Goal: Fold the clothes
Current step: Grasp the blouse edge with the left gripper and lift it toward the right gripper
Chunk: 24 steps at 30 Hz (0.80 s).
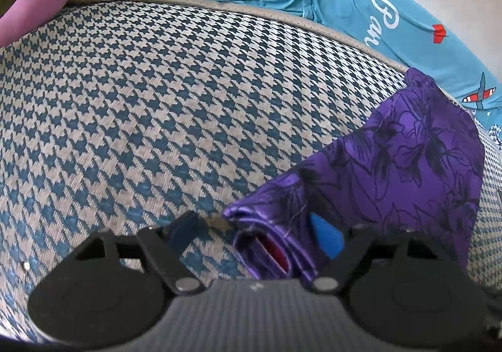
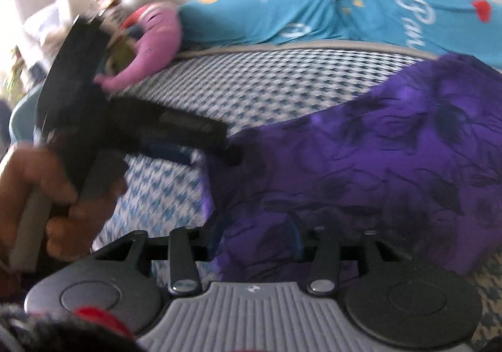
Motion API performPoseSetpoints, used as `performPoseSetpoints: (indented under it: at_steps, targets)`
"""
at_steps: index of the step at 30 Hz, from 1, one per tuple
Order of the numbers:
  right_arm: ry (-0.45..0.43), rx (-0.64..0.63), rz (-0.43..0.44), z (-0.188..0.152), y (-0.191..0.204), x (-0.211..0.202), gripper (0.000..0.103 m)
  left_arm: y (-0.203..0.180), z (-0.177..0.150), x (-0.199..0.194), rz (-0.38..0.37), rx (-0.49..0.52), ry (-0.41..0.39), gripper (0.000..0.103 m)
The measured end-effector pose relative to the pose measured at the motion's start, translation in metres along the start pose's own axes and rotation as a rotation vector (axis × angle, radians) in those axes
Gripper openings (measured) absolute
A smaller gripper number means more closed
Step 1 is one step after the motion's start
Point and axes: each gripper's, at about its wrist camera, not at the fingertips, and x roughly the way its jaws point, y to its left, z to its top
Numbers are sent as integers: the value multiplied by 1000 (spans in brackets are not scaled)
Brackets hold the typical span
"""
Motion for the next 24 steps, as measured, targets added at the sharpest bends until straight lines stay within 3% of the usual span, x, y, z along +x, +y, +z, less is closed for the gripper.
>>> performPoseSetpoints:
  at_steps: [5, 7, 13, 17, 20, 24]
  targets:
    - [10, -99, -34, -9, 17, 12, 55, 3, -1, -2, -10, -12, 6, 78]
    - [9, -150, -53, -12, 23, 16, 59, 4, -1, -3, -9, -21, 7, 87]
    - [6, -309, -126, -25, 43, 26, 61, 10, -1, -7, -23, -62, 9, 98]
    - [-5, -354, -153, -28, 46, 31, 61, 16, -1, -10, -53, -86, 20, 100]
    - [-16, -363, -166, -27, 47, 34, 54, 19, -3, -11, -77, -96, 37, 103]
    - [-31, -326, -191, -23, 40, 34, 26, 22, -7, -14, -127, -110, 55, 103]
